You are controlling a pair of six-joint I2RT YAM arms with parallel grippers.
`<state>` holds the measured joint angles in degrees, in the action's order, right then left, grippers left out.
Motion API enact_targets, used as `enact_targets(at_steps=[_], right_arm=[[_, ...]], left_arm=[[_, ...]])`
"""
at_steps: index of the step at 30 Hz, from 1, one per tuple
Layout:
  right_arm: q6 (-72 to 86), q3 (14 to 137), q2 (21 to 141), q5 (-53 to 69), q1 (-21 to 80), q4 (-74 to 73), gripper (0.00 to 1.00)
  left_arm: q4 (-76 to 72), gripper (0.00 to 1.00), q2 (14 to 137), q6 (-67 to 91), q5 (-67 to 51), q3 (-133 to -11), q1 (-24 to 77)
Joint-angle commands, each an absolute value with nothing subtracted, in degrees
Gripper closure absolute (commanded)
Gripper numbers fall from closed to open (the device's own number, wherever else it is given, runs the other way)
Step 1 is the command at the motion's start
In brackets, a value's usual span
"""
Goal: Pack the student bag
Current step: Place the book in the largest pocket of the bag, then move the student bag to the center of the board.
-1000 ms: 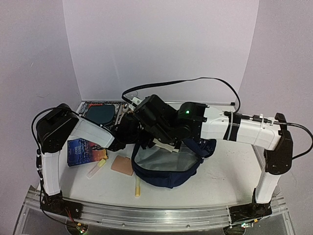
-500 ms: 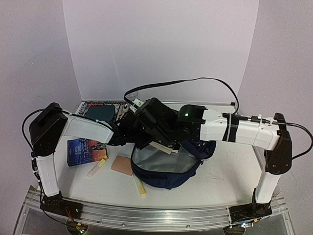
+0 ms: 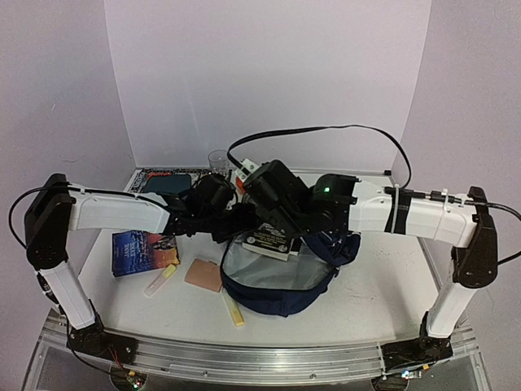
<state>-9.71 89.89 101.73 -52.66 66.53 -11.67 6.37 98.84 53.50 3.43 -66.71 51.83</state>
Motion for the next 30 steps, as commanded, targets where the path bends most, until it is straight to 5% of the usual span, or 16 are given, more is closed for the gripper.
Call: enact_targets(at_steps=[1,19,26,30], right_arm=[[-6.55,85.29,96.14,-55.59,63.01,-11.91,1.0],[6.88,64.68,87.66,-46.78,53.08,-17.98,1.0],[10.02,63.63,89.71,-43.42,52.98,-18.63,1.0],[10.32,64.01,89.76,-41.99,52.97,-18.63,0.88]], left_arm=[[12.42,0.15,90.84,48.98,9.58,-67.42,51.57],[30.01,0.0,75.11,45.55,9.35,-52.44,21.88],[30.02,0.01,82.88,39.02,9.76,-55.33,10.79],[30.08,0.01,89.49,37.51,8.31,-56.98,9.54]])
